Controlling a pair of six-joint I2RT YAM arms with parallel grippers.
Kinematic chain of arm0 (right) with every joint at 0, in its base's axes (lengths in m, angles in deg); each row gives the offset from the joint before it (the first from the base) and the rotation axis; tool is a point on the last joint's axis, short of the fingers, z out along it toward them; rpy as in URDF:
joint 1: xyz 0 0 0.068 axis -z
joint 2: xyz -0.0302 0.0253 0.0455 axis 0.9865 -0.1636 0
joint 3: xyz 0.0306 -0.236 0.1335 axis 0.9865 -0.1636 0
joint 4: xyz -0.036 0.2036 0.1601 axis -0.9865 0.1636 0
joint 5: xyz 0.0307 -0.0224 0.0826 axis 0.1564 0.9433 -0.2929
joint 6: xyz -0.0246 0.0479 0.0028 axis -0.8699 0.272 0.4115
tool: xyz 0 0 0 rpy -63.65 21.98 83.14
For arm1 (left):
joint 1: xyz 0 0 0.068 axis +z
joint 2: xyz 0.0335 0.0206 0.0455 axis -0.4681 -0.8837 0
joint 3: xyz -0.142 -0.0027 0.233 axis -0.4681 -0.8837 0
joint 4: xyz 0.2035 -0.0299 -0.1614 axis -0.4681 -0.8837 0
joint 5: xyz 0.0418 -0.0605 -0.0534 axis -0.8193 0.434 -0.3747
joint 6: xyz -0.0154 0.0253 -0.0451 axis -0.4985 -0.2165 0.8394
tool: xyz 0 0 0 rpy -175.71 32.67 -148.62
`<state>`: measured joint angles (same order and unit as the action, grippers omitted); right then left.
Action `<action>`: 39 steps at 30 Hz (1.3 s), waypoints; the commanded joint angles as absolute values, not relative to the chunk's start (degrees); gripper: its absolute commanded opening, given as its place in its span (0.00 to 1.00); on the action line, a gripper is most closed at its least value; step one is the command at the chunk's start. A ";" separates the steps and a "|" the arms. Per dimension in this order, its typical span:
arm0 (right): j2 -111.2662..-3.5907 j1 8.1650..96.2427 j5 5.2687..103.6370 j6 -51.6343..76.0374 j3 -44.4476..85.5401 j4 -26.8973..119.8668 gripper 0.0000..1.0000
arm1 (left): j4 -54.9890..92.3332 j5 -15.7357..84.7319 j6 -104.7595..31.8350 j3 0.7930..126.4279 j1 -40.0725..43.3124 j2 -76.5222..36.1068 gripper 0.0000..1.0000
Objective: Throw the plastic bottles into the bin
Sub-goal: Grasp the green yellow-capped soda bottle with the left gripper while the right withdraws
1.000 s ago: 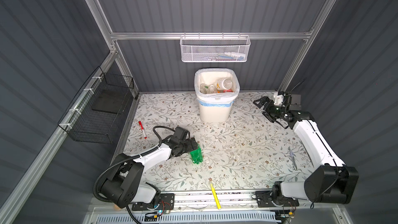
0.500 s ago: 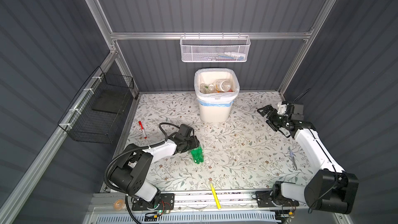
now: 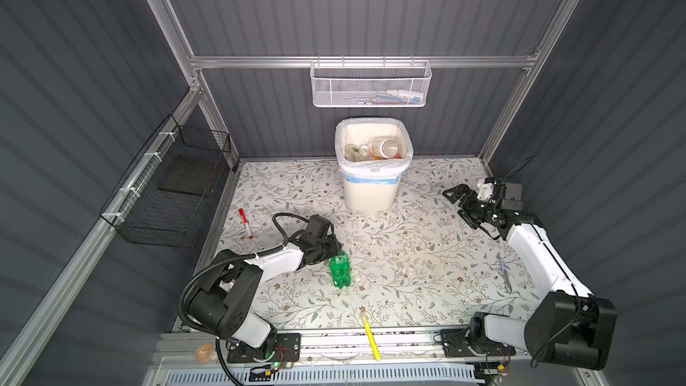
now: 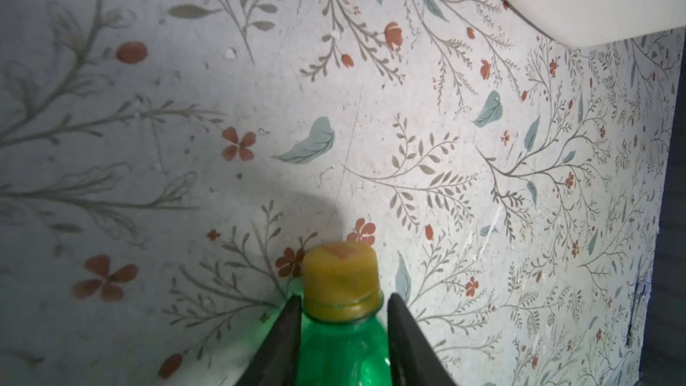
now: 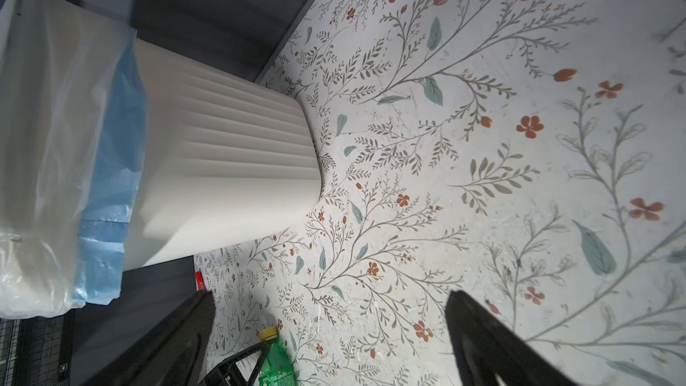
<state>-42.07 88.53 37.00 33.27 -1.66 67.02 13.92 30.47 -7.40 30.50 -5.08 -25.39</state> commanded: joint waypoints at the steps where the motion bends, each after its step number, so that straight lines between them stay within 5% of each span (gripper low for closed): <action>1: -40.77 88.78 36.12 33.21 -2.56 66.74 0.99 | 10.75 29.62 -8.49 29.62 -5.66 -26.98 0.36; 17: -38.21 89.18 37.08 32.38 -5.29 67.51 0.99 | 8.68 28.25 -18.43 42.52 0.70 -35.95 0.24; 20: -38.23 89.36 37.15 32.23 -5.29 67.64 0.99 | 5.83 28.47 -22.28 46.09 3.57 -36.33 0.33; 25: -37.99 89.47 37.26 32.12 -5.89 67.65 0.99 | 0.73 28.29 -25.28 50.04 3.81 -35.19 0.80; 39: -40.61 89.68 35.53 32.81 -8.00 64.03 0.99 | -3.10 27.84 -20.54 44.26 -4.70 -27.47 0.99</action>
<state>-39.86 89.47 36.43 32.89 -6.75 65.53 -0.79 28.92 -22.37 46.98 -4.38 -26.73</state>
